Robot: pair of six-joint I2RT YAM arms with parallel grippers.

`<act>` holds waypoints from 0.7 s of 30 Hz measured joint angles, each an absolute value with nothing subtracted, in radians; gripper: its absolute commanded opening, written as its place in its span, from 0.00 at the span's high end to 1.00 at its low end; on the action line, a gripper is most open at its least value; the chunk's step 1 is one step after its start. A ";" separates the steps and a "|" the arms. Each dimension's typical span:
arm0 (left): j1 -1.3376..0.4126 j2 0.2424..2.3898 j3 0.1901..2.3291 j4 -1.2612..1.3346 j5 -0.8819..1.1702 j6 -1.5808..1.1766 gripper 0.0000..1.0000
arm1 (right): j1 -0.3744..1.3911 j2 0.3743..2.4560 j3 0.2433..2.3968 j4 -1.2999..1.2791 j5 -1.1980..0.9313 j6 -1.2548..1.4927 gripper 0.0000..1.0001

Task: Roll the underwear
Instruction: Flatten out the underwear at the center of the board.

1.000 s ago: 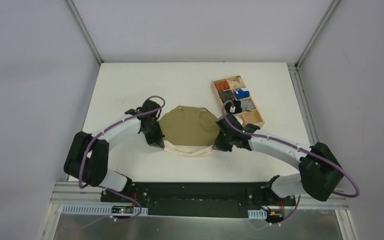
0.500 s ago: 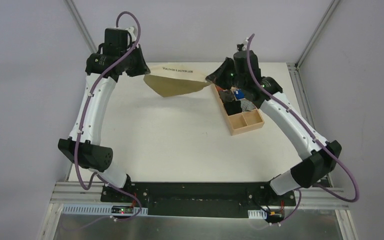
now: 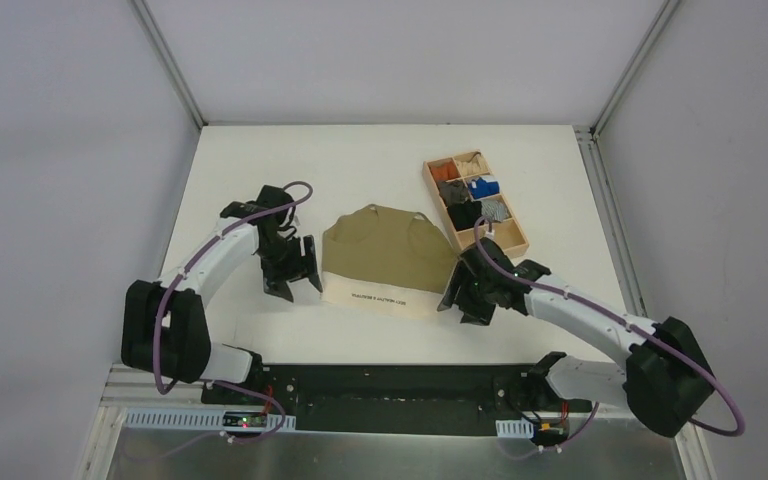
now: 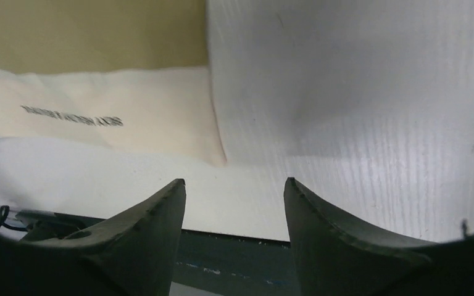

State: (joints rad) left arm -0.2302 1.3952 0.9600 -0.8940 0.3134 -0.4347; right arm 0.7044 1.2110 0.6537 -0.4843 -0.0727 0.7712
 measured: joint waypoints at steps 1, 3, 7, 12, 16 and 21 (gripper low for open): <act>-0.229 1.391 0.960 -0.894 0.311 -0.439 0.33 | 0.704 1.190 0.653 -0.510 -0.051 0.772 0.37; -0.229 1.364 0.964 -0.876 0.304 -0.458 0.36 | 0.704 1.132 0.669 -0.533 -0.002 0.770 0.39; -0.230 1.307 0.978 -0.857 0.292 -0.490 0.48 | 0.703 1.073 0.765 -0.543 0.067 0.751 0.54; -0.260 1.321 0.979 -0.818 0.248 -0.542 0.67 | 0.703 1.129 0.820 -0.505 0.086 0.741 0.85; -0.281 1.358 0.958 -0.778 0.188 -0.579 0.66 | 0.703 1.206 0.819 -0.493 0.078 0.751 0.96; -0.282 1.385 0.896 -0.719 0.171 -0.624 0.58 | 0.703 1.280 0.819 -0.471 0.073 0.756 1.00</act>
